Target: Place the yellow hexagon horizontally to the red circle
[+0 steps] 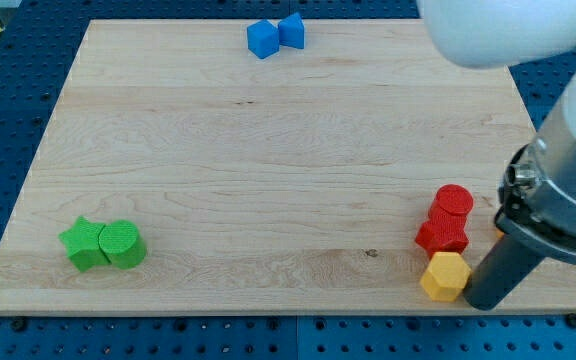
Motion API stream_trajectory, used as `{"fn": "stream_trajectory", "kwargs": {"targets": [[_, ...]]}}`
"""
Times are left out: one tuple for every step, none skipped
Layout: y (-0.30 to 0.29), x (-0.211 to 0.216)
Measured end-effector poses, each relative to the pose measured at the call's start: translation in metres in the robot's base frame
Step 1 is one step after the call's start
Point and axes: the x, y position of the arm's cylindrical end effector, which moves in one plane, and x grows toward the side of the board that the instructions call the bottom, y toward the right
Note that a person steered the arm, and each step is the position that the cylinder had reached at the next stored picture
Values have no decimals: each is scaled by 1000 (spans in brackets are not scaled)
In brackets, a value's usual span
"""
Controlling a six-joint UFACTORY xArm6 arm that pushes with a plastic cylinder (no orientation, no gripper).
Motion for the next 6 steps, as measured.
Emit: {"fn": "stream_trajectory", "kwargs": {"targets": [[-11, 0], [-34, 0], [-53, 0], [-54, 0], [-54, -16], [-56, -44]]}}
